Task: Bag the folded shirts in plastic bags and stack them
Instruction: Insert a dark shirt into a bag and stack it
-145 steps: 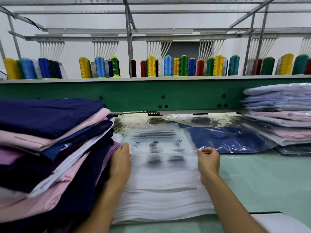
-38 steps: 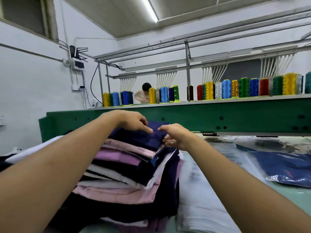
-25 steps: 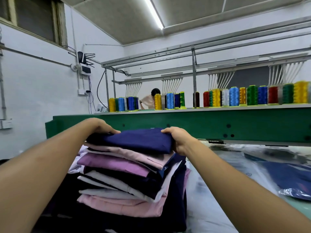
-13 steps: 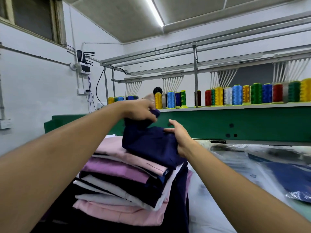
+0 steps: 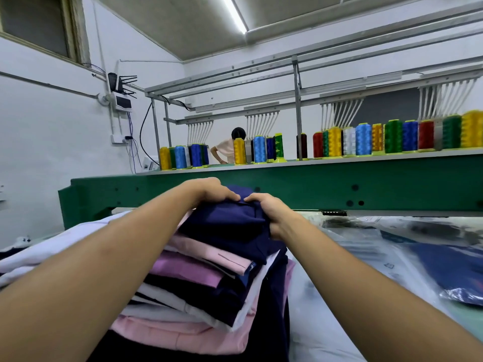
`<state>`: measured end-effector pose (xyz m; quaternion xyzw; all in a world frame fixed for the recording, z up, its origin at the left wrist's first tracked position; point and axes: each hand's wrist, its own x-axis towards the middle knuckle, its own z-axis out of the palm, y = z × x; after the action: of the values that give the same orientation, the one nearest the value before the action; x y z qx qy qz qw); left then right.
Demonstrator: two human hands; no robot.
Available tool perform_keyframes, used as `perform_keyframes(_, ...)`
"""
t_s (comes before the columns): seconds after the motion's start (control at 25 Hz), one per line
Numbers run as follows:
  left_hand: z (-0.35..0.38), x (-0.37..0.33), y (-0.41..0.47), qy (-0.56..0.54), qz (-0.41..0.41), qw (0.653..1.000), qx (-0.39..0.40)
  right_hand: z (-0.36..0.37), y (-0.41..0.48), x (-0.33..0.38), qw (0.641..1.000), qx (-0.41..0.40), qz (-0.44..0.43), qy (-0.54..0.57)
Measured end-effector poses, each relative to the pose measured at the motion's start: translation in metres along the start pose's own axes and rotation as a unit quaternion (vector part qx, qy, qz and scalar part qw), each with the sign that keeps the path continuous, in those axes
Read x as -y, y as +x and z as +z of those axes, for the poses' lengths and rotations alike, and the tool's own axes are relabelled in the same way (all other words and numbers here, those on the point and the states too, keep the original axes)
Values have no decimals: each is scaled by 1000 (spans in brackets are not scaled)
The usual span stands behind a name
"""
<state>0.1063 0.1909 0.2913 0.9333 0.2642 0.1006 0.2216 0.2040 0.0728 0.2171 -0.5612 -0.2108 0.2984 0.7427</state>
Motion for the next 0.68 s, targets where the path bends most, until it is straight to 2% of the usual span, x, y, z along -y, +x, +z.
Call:
perform_keyframes(0.08, 2, -5, 1, -91, 20, 996, 11, -1, 0, 1, 1000, 19, -13, 20)
perform_keyframes(0.2, 3, -19, 3, -230, 62, 971, 33, -8, 0, 8, 997, 41, -43, 58)
perform_keyframes(0.32, 5, -35, 7, -302, 116, 946, 13, -23, 0, 21, 991, 33, -82, 96)
perform_keyframes(0.44, 16, -59, 13, -355, 156, 920, 53, -51, -3, 32, 986, 26, -121, 114)
perform_keyframes(0.52, 28, -76, 16, -343, 175, 916, 110, -76, -6, 36, 985, -30, -144, 91)
perform_keyframes(0.68, 65, -103, 10, -194, 181, 942, 208, -137, -19, 26, 973, -165, -162, -11)
